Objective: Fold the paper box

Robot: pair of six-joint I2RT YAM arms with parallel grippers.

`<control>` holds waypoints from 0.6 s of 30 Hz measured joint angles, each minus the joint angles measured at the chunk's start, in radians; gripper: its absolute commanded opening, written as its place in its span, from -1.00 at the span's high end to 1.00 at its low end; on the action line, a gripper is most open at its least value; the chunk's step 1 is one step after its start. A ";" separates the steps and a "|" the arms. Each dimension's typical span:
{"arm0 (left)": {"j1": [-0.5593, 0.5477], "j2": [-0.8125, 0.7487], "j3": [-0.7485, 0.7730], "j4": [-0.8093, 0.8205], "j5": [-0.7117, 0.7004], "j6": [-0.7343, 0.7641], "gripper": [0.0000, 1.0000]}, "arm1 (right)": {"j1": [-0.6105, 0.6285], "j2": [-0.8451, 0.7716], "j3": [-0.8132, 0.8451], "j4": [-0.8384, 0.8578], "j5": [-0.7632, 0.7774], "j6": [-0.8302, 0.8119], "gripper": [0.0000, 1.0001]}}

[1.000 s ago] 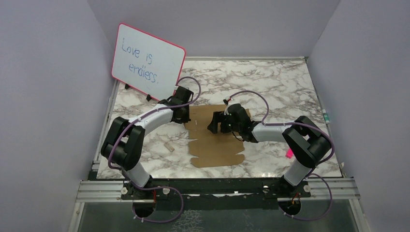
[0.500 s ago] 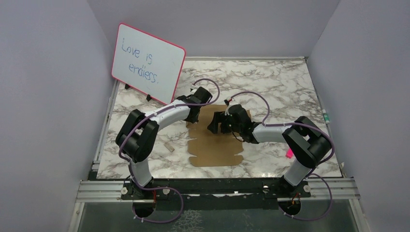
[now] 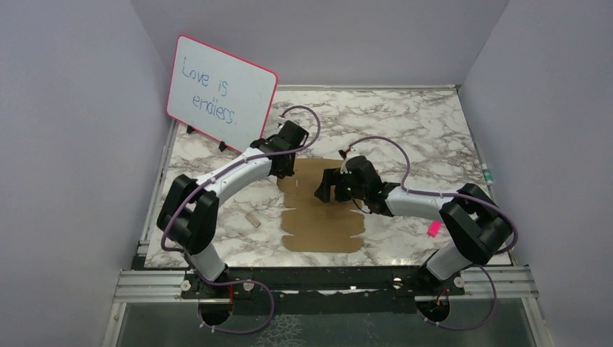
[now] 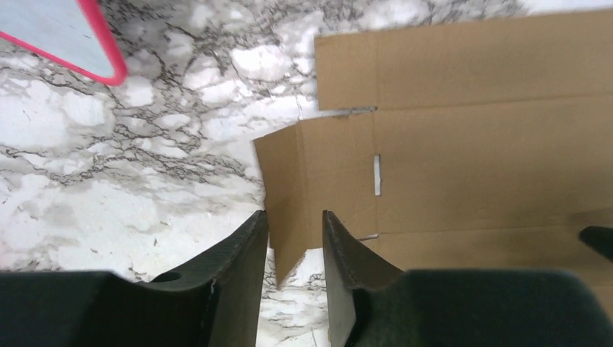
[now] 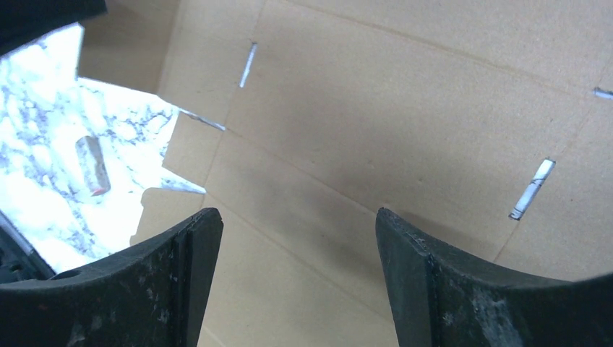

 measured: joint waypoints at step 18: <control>0.258 0.042 -0.060 0.290 0.513 -0.039 -0.47 | -0.159 0.031 0.055 0.016 -0.178 -0.039 -0.69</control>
